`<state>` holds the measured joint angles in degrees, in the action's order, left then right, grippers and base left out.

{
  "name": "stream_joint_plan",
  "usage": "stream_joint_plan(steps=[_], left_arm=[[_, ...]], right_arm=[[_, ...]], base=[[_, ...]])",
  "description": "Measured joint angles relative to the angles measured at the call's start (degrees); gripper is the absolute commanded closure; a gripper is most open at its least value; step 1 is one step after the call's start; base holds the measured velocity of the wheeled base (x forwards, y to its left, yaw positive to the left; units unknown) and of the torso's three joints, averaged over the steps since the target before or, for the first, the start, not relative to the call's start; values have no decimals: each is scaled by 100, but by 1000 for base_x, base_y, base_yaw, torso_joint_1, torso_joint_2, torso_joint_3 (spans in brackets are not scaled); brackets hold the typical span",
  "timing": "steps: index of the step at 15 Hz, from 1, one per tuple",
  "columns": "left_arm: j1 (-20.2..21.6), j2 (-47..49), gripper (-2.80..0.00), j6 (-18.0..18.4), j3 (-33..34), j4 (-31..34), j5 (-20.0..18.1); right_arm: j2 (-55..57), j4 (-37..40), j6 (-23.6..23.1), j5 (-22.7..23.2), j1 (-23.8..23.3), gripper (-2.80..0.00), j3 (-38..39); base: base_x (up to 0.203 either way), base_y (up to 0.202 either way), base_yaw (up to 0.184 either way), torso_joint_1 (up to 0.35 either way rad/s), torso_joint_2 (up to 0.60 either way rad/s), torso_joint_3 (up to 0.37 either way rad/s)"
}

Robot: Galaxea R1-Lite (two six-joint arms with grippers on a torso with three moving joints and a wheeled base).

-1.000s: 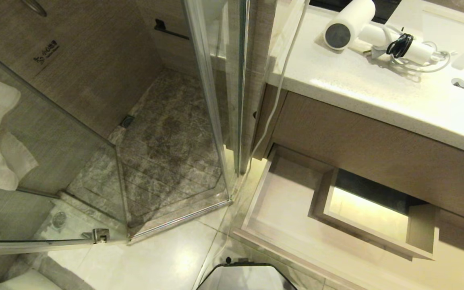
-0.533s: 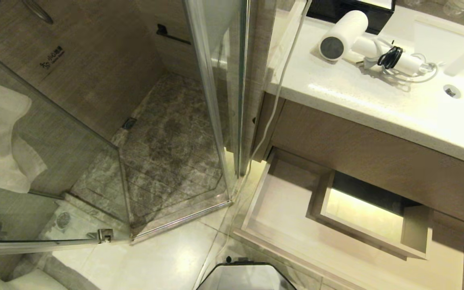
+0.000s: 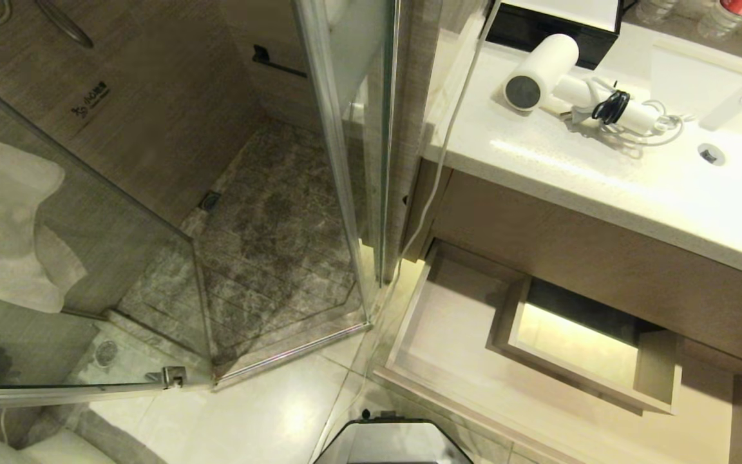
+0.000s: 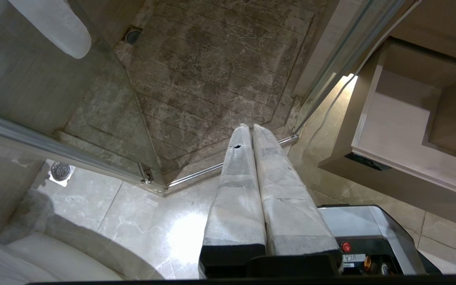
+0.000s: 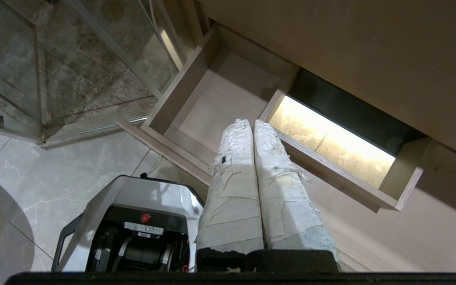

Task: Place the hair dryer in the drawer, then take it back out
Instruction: Pick up the hairdryer

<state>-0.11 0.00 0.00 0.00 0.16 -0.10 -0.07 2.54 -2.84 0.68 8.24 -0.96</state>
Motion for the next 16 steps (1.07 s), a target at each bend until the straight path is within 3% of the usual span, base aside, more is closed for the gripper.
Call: stream_joint_plan(steps=[10,16], left_arm=[[1,0,0,0,0,2,0],[0,0,0,0,0,0,0]], right_arm=[[0,2,-38,9,0,0,0],[0,-4,-63,63,0,0,0]], base=[[0,0,0,34,-70,-32],[0,0,0,199,-18,176]])
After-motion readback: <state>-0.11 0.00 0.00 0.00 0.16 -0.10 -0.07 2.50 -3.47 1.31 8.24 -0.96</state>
